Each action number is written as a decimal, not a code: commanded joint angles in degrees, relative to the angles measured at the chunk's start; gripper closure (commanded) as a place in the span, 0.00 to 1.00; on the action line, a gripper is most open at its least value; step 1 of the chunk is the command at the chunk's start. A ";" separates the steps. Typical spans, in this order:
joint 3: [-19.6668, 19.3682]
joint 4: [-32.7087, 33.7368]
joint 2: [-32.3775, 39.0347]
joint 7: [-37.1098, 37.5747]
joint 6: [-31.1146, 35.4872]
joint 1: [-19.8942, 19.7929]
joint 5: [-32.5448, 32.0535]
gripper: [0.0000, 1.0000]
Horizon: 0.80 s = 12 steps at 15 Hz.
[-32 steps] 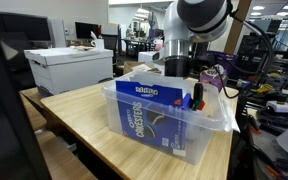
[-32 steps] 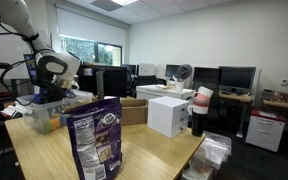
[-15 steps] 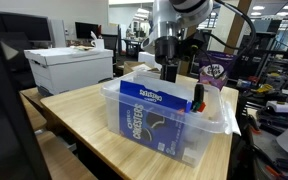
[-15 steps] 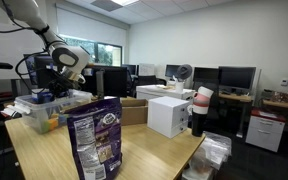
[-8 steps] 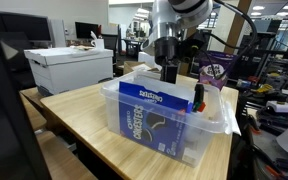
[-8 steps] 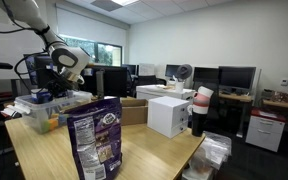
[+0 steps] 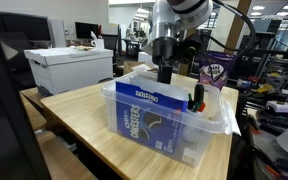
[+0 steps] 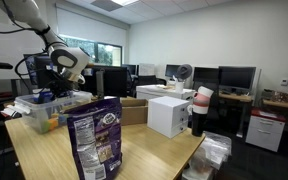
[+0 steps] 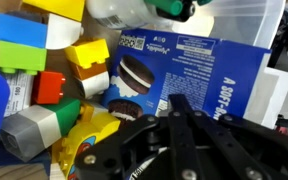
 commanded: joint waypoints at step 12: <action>2.88 -4.05 0.41 0.97 21.25 1.18 1.29 1.00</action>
